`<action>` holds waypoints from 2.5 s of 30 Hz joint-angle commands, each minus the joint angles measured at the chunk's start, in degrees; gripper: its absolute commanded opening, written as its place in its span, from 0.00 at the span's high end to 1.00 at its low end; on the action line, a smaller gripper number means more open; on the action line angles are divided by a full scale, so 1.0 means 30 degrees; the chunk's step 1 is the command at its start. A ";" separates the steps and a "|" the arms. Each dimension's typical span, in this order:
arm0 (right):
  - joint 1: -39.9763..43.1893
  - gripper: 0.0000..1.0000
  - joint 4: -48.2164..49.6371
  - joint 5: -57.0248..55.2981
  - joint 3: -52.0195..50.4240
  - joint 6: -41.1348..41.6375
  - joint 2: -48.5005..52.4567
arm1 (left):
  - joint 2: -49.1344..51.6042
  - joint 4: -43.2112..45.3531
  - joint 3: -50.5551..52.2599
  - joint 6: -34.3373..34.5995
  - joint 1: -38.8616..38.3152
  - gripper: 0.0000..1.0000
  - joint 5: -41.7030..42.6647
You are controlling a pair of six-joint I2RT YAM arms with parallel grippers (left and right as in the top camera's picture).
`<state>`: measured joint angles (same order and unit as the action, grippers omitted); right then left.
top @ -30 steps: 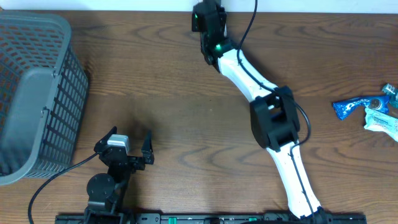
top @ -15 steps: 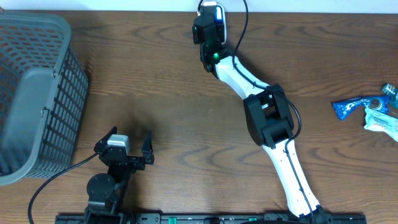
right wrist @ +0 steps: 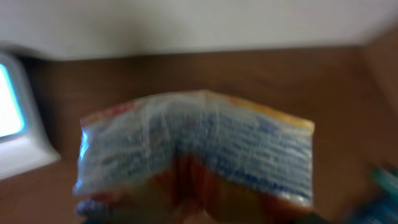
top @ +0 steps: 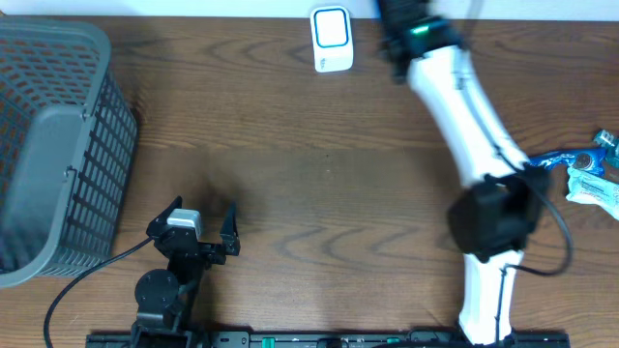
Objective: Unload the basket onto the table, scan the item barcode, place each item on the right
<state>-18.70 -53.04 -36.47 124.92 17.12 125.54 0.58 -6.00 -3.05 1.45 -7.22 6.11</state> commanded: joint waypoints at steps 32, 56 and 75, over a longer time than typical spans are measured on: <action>0.9901 0.01 -0.4240 1.0695 -0.0517 0.1690 -0.7191 | -0.0117 -0.0554 0.0284 -0.0124 -0.0029 0.02 0.0321; 0.9785 0.01 -0.5974 0.8881 -0.2259 0.0925 -2.2593 | -0.0117 -0.0554 0.0284 -0.0124 -0.0029 0.02 0.0321; 0.7169 0.01 0.7978 0.9500 -2.4859 -0.2871 -3.7295 | -0.0117 -0.0554 0.0284 -0.0124 -0.0029 0.02 0.0321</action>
<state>4.03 -32.84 -9.15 60.05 10.85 17.50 0.60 -6.00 -3.05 1.45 -7.22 6.09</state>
